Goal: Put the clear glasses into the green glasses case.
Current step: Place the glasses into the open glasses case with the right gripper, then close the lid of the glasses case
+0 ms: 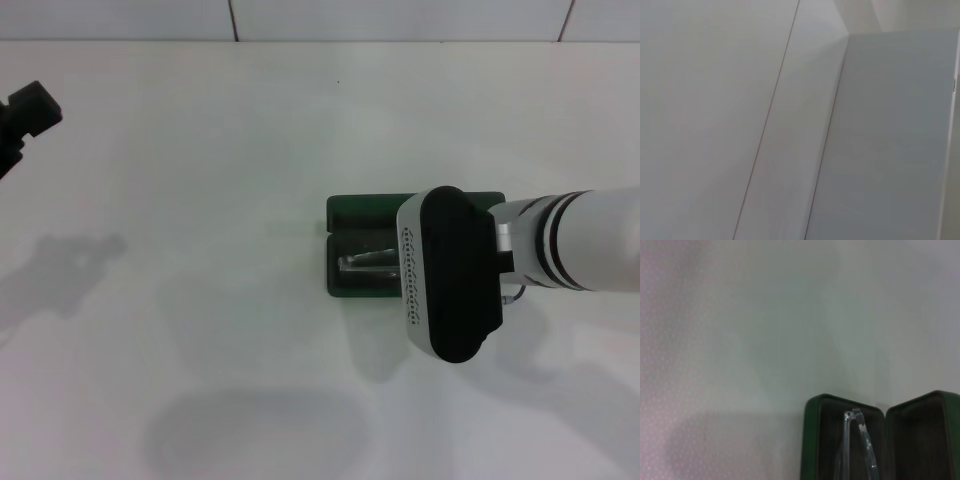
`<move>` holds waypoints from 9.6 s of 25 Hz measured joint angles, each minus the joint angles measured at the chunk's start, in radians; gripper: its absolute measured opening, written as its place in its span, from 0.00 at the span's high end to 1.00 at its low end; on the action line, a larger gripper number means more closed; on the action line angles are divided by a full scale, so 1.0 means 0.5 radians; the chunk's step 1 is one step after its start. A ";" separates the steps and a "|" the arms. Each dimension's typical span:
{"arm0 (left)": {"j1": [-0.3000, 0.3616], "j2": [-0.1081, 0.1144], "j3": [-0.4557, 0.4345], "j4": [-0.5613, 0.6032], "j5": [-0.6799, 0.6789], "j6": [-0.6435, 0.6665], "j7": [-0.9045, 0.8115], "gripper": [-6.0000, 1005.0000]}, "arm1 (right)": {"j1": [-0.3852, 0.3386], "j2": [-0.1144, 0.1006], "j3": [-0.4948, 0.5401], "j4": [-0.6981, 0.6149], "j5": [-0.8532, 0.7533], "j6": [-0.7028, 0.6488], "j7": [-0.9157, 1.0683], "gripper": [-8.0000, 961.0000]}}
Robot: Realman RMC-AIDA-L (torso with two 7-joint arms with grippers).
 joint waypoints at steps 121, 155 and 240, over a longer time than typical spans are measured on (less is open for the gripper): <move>0.038 0.010 -0.003 -0.028 -0.016 0.008 -0.053 0.95 | -0.396 -0.025 0.342 -0.663 0.763 -0.236 -0.111 0.81; -0.888 -0.283 0.027 -0.028 1.065 -0.664 -0.190 0.81 | -0.560 -0.054 3.306 1.079 2.571 -2.074 -1.710 0.58; -1.068 -0.324 1.365 -0.211 0.499 -1.901 -0.229 0.83 | -0.496 -0.055 3.623 1.482 2.255 -2.057 -2.051 0.61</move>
